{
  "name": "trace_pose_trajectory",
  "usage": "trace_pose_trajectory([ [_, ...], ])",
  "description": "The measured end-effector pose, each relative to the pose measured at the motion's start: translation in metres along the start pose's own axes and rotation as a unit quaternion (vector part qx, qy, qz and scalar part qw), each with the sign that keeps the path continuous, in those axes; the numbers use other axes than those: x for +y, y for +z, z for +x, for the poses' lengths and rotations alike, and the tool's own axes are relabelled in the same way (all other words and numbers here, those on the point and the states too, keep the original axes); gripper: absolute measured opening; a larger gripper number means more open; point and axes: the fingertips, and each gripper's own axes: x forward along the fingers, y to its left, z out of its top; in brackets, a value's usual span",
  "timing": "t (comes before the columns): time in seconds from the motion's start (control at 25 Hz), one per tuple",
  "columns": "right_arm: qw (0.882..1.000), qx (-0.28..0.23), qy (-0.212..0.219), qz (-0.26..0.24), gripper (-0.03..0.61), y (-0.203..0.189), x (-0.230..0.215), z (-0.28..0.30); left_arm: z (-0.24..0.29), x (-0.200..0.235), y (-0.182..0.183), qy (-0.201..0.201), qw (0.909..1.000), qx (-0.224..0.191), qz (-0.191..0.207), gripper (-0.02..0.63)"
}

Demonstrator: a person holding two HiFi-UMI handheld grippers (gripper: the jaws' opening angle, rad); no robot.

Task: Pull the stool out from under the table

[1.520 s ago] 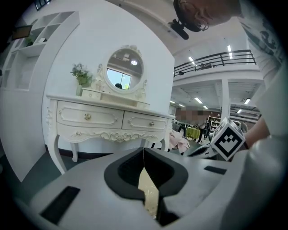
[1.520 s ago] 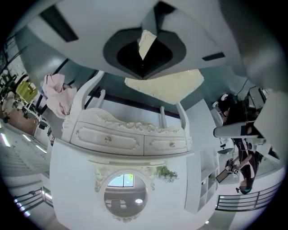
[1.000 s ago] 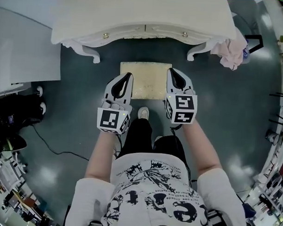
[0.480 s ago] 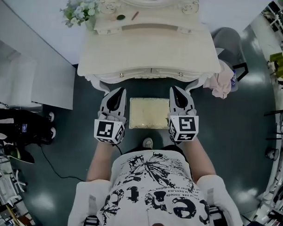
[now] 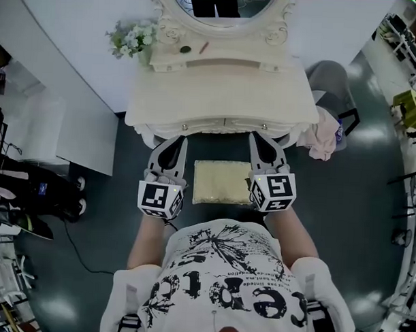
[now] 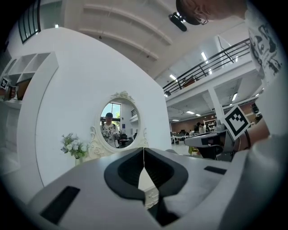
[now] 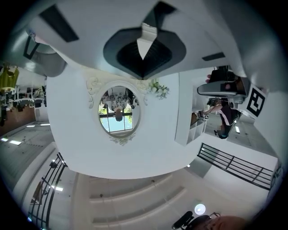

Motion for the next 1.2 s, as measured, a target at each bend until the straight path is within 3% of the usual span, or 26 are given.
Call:
trace_pose_trajectory([
  [0.64,0.999,-0.01,-0.03,-0.019,0.017,0.005,-0.005,-0.026,-0.004,-0.028,0.018,-0.016,0.9998,-0.008,-0.003,0.021],
  [0.88,0.999,-0.008,-0.028,-0.041,0.017,-0.002,-0.004,-0.031,-0.005,-0.033,0.013,-0.015,0.9999,-0.006,-0.004,0.021],
  [1.2,0.999,-0.004,-0.024,-0.036,0.017,-0.005,-0.007,-0.033,-0.003,-0.039,0.015,-0.02,0.9998,-0.002,0.0,0.021],
])
